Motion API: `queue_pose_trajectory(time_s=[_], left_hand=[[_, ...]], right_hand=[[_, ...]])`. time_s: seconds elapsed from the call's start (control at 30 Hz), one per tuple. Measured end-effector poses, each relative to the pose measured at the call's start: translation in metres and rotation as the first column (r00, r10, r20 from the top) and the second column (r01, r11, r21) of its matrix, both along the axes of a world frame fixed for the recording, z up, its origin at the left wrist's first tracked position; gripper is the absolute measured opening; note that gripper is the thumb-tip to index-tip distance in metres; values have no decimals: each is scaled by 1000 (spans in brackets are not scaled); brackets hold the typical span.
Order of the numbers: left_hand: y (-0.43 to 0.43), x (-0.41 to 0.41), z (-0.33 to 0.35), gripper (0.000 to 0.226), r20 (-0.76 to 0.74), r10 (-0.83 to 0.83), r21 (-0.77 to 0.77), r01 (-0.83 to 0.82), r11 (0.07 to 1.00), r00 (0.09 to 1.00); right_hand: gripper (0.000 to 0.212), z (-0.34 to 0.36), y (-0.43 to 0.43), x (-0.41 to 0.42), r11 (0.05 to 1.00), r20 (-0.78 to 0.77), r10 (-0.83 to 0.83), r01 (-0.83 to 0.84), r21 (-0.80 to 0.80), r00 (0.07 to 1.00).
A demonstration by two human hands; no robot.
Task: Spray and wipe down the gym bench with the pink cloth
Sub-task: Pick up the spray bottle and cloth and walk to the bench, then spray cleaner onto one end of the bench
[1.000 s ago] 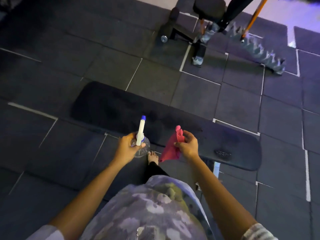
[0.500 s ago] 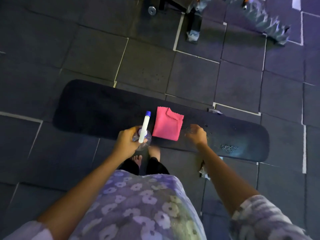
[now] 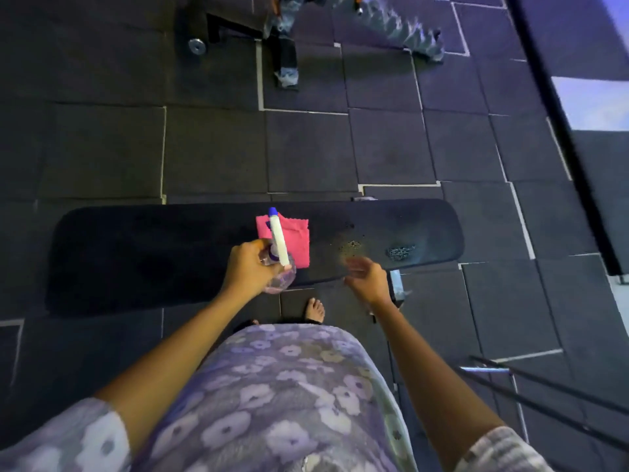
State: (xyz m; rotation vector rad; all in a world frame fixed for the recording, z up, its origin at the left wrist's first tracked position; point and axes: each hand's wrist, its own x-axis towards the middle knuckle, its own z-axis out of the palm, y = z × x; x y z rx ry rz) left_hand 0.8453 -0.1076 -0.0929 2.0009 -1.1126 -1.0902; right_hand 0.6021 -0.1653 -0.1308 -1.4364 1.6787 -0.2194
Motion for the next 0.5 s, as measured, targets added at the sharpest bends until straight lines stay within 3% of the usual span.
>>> queue_pose_trajectory(time_s=[0.23, 0.5], left_hand=[[-60, -64, -14, 36, 28, -76, -23, 77, 997, 997], [-137, -135, -97, 22, 110, -96, 58, 90, 994, 989]], right_hand=[[45, 7, -33, -29, 978, 58, 198, -193, -72, 979], [42, -67, -102, -80, 973, 169, 230, -220, -76, 958]])
